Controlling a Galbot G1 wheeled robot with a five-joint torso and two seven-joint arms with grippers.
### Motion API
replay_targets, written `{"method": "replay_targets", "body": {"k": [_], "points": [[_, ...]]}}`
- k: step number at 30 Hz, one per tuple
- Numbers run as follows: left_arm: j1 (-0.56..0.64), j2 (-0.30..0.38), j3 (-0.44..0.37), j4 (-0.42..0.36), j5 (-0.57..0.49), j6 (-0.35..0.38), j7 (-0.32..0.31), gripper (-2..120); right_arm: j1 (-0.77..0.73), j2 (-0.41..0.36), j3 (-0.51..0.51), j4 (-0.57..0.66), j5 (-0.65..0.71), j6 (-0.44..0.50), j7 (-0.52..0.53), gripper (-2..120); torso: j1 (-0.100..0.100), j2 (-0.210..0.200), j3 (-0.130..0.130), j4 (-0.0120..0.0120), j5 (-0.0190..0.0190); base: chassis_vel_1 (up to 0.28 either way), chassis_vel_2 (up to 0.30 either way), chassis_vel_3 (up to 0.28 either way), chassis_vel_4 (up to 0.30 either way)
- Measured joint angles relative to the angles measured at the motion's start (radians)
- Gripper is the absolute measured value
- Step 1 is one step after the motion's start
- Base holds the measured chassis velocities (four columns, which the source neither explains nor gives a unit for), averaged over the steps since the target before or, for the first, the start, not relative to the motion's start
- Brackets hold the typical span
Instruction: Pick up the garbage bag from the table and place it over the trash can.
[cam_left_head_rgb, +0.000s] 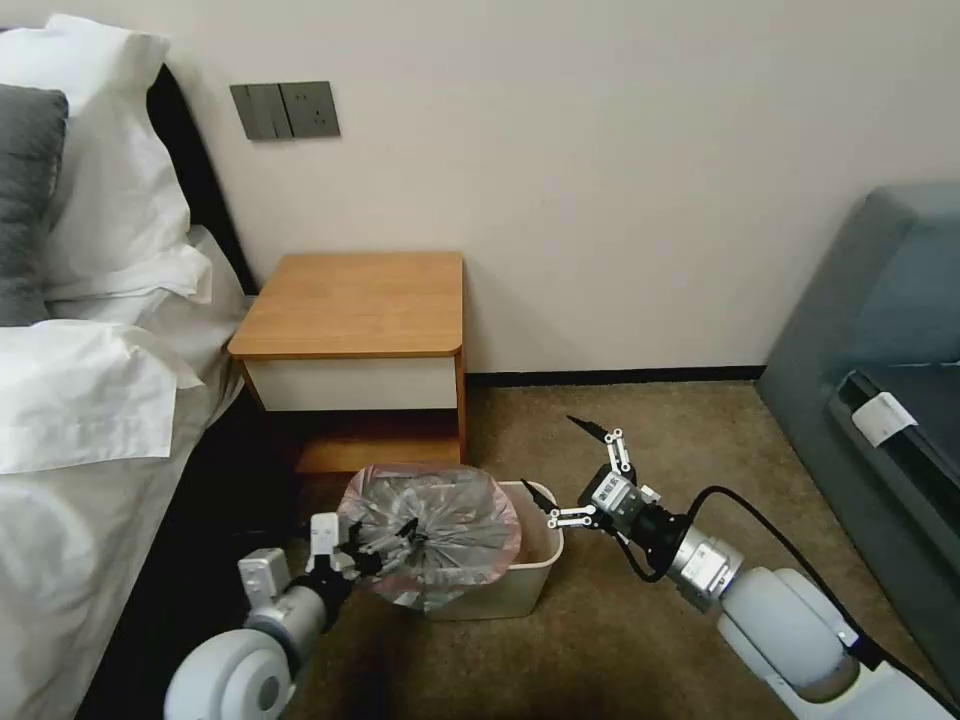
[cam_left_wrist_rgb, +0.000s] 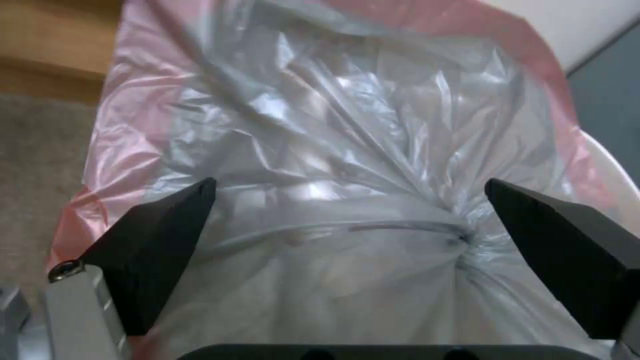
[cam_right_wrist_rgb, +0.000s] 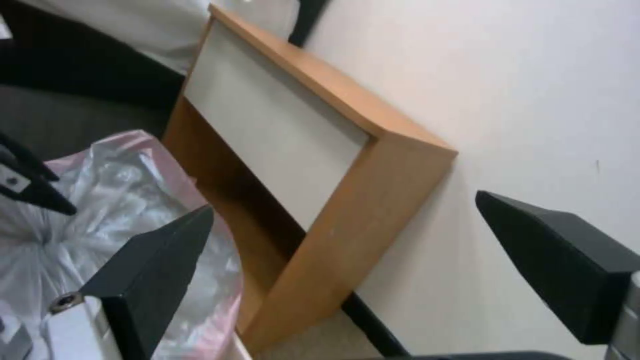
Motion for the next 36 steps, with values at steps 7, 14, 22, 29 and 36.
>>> {"method": "replay_targets", "body": {"k": [7, 14, 22, 29, 36], "points": [[-0.020, -0.008, -0.020, 0.002, -0.009, -0.027, 0.002, 97, -0.030, -0.009, 0.034, -0.020, -0.002, 0.030, -0.005, 100, 0.000, 0.000, 0.000, -0.0001, 0.0000, 0.000, 0.000, 0.000, 0.000], [-0.031, 0.003, -0.041, 0.027, -0.023, 0.018, 0.012, 93, -0.025, 0.002, 0.023, -0.022, -0.003, 0.034, -0.006, 100, 0.000, 0.000, 0.000, 0.0001, -0.0001, 0.000, 0.000, 0.000, 0.000], [-0.063, 0.006, -0.072, 0.060, -0.030, 0.101, 0.069, 84, -0.047, 0.015, 0.031, -0.024, -0.009, 0.056, -0.006, 100, 0.000, 0.000, 0.000, 0.0000, 0.0000, 0.000, 0.000, 0.000, 0.000], [-0.076, -0.008, -0.082, 0.078, 0.001, 0.147, 0.131, 84, -0.064, 0.012, 0.056, -0.009, -0.006, 0.063, -0.006, 100, 0.000, 0.000, 0.000, 0.0000, 0.0000, 0.000, 0.000, 0.000, 0.000], [-0.085, -0.019, -0.059, 0.096, 0.046, 0.160, 0.145, 69, -0.082, 0.017, 0.065, 0.007, -0.007, 0.069, -0.006, 100, 0.000, 0.000, 0.000, 0.0000, -0.0001, 0.000, 0.000, 0.000, 0.000]]}}
